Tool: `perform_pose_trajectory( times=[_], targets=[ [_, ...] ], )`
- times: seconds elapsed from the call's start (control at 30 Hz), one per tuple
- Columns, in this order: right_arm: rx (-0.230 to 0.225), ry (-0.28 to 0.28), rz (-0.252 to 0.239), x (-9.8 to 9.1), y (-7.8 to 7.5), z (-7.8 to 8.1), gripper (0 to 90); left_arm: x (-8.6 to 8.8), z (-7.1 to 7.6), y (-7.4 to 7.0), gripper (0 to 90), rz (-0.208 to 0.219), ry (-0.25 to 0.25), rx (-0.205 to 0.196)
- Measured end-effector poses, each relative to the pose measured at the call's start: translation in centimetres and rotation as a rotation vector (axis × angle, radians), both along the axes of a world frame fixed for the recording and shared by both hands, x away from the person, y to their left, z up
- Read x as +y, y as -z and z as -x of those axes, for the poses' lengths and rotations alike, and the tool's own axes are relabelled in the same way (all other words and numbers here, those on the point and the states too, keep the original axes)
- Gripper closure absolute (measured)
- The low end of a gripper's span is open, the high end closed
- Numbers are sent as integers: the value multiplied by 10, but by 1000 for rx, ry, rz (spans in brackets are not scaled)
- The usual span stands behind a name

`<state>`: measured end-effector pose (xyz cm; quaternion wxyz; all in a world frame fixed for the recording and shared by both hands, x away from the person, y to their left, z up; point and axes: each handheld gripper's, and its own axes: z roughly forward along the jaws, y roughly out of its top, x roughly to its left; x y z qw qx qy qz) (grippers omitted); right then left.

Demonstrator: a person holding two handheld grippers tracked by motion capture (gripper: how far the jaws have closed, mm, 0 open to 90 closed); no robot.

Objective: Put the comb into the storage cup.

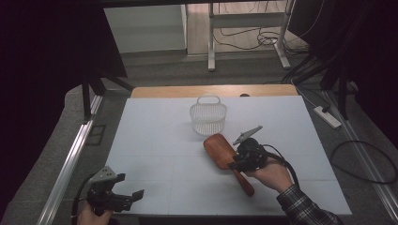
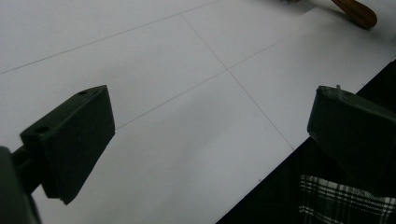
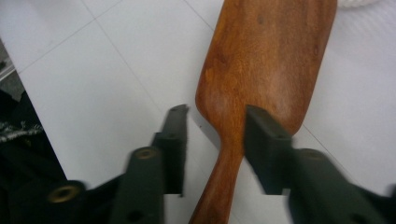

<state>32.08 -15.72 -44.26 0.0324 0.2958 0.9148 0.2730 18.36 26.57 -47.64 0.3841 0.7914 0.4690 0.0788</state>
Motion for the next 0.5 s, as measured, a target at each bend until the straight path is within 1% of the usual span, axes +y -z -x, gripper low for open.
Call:
perform_pose_trajectory(
  times=[0.03,0.07,0.1,0.13,0.17,0.33,0.4,0.5],
  targets=[
    [2,-15,-2,1,0,-1,755,0,0,0,17,0,0,0],
    [5,-17,-2,1,0,-1,804,0,0,0,16,0,0,0],
    [5,-17,-2,1,0,-1,804,0,0,0,16,0,0,0],
    [9,-22,-2,2,0,-2,880,0,0,0,17,0,0,0],
    [4,-27,3,3,0,-2,895,0,0,0,17,-1,0,1],
    [-10,-39,34,6,3,-1,896,0,0,0,18,-3,2,2],
    [-21,-45,51,8,7,0,895,0,0,0,18,-4,1,2],
    [-17,-61,58,9,12,2,895,-1,0,0,19,-6,1,3]
  ],
)
